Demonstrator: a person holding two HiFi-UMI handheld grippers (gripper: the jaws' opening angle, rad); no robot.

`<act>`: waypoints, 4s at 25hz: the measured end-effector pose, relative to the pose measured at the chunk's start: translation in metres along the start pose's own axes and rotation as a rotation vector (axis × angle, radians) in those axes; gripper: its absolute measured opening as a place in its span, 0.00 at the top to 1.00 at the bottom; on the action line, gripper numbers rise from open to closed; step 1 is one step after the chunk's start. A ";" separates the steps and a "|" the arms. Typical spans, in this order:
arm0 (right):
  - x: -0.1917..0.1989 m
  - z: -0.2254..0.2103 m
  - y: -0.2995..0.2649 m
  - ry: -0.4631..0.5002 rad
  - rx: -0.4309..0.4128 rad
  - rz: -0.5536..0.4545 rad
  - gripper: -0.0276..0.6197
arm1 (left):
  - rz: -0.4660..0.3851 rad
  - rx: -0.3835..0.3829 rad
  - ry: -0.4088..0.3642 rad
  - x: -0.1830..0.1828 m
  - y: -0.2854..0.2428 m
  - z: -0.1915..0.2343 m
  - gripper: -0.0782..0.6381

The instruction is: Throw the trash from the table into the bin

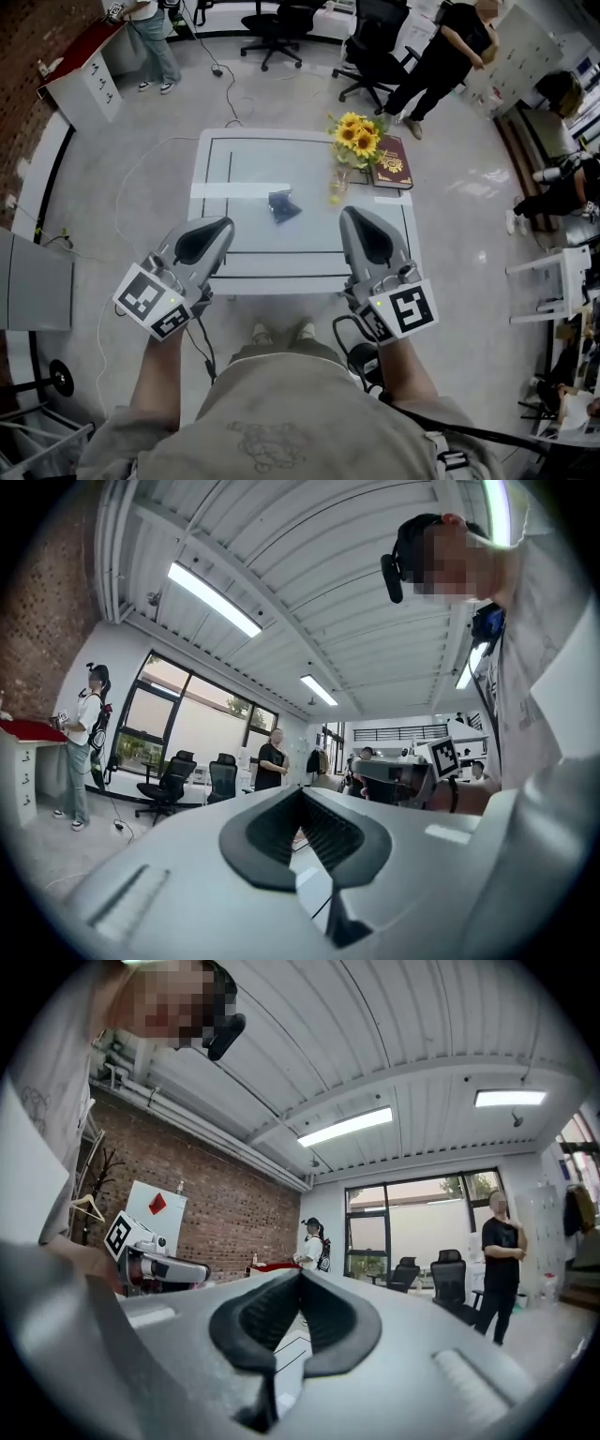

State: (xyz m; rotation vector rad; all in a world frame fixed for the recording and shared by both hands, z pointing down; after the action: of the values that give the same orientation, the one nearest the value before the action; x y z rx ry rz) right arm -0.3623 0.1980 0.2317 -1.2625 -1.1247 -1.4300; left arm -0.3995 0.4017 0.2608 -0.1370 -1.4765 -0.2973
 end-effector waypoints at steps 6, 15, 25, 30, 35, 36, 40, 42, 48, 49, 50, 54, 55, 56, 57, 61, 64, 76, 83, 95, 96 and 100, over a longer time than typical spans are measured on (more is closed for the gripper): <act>0.011 -0.005 0.001 -0.038 -0.048 0.017 0.96 | 0.004 -0.072 0.036 0.010 -0.006 -0.005 0.89; 0.030 -0.031 0.009 -0.077 -0.062 0.061 0.95 | 0.020 -0.124 0.030 0.008 -0.024 -0.021 0.89; 0.047 -0.045 -0.018 -0.088 -0.057 0.107 0.95 | 0.051 -0.154 0.045 0.022 -0.041 -0.008 0.89; 0.060 -0.041 -0.054 -0.051 -0.083 0.155 0.86 | 0.060 -0.154 0.050 0.028 -0.051 0.020 0.89; 0.094 -0.030 -0.094 -0.021 -0.100 0.245 0.73 | 0.079 -0.151 0.082 0.055 -0.063 0.052 0.89; 0.103 -0.027 -0.101 -0.017 -0.105 0.268 0.71 | 0.085 -0.151 0.091 0.064 -0.066 0.058 0.89; 0.143 -0.016 -0.128 -0.004 -0.107 0.361 0.61 | 0.115 -0.160 0.134 0.099 -0.072 0.082 0.89; 0.164 -0.011 -0.140 0.005 -0.103 0.411 0.59 | 0.123 -0.171 0.151 0.115 -0.072 0.094 0.89; 0.243 -0.002 -0.169 0.067 -0.104 0.566 0.55 | 0.182 -0.163 0.237 0.167 -0.078 0.120 0.89; 0.256 -0.002 -0.172 0.076 -0.105 0.589 0.55 | 0.197 -0.158 0.249 0.177 -0.081 0.124 0.89; 0.268 -0.001 -0.174 0.082 -0.105 0.610 0.55 | 0.213 -0.153 0.262 0.188 -0.083 0.128 0.89; 0.310 0.003 -0.184 0.085 -0.105 0.695 0.54 | 0.255 -0.134 0.309 0.219 -0.091 0.141 0.89; 0.321 0.004 -0.185 0.085 -0.103 0.718 0.54 | 0.262 -0.131 0.319 0.226 -0.093 0.144 0.89; 0.331 0.004 -0.187 0.084 -0.100 0.742 0.54 | 0.270 -0.128 0.328 0.232 -0.095 0.146 0.89; 0.340 0.004 -0.188 0.080 -0.096 0.765 0.54 | 0.280 -0.127 0.335 0.238 -0.097 0.148 0.89; 0.374 0.003 -0.191 0.075 -0.088 0.838 0.54 | 0.331 -0.123 0.368 0.263 -0.101 0.157 0.89; 0.392 0.004 -0.191 0.081 -0.093 0.875 0.54 | 0.352 -0.125 0.382 0.277 -0.101 0.163 0.89; 0.424 0.008 -0.191 0.093 -0.086 0.943 0.61 | 0.379 -0.127 0.420 0.301 -0.097 0.171 0.89; 0.426 -0.003 -0.192 0.065 -0.040 0.951 0.80 | 0.383 -0.130 0.430 0.307 -0.093 0.169 0.89; 0.424 0.006 -0.187 0.120 -0.059 0.909 0.93 | 0.384 -0.146 0.450 0.315 -0.084 0.168 0.89; 0.424 0.006 -0.187 0.110 -0.066 0.912 0.93 | 0.385 -0.148 0.452 0.315 -0.083 0.168 0.89; 0.423 0.005 -0.186 0.080 -0.087 0.921 0.93 | 0.387 -0.152 0.456 0.317 -0.083 0.167 0.89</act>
State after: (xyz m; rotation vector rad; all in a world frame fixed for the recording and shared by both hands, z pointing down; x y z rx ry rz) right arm -0.5772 0.2147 0.6403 -1.4851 -0.3141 -0.8096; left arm -0.5614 0.3315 0.5830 -0.4418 -0.9492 -0.1128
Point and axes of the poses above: the fingertips, and each gripper's own axes: y backward along the fingers, z to its left, x out of its underside, the point moved 3 cm from there along y, backward along the fingers, and after that the axes turned 13 degrees about x, right-handed, at the moved point
